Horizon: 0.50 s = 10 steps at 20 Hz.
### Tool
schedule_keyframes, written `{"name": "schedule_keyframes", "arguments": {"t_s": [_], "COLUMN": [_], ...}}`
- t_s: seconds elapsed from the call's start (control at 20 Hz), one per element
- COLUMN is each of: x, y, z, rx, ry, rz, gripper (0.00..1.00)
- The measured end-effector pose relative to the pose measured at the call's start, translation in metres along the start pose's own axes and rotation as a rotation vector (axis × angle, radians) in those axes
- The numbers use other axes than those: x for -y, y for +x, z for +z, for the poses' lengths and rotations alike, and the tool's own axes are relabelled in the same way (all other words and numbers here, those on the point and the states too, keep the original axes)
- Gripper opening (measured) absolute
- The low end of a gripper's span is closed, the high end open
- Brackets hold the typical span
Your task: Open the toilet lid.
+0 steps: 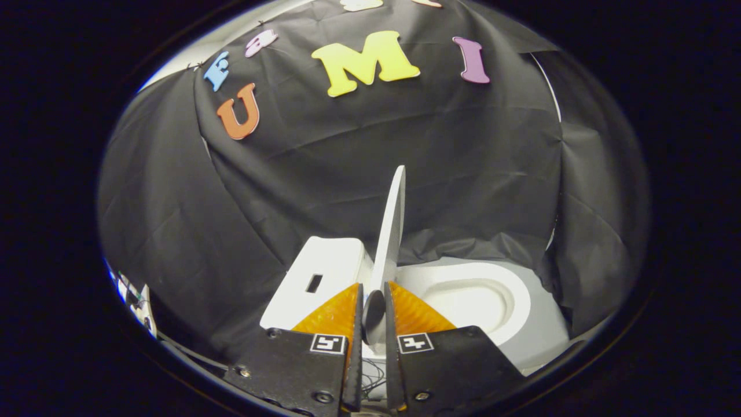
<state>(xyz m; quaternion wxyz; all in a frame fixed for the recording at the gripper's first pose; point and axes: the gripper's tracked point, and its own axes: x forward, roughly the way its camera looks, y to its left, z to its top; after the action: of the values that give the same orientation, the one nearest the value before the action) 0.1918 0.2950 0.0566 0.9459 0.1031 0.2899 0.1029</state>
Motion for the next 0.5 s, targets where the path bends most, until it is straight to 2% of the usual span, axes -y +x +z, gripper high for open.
{"name": "schedule_keyframes", "arguments": {"t_s": [0.5], "x": [-0.053], "y": [0.011], "z": [-0.001], "rx": [-0.012], "ry": [-0.012], "rz": [0.057], "gripper": [0.2]}}
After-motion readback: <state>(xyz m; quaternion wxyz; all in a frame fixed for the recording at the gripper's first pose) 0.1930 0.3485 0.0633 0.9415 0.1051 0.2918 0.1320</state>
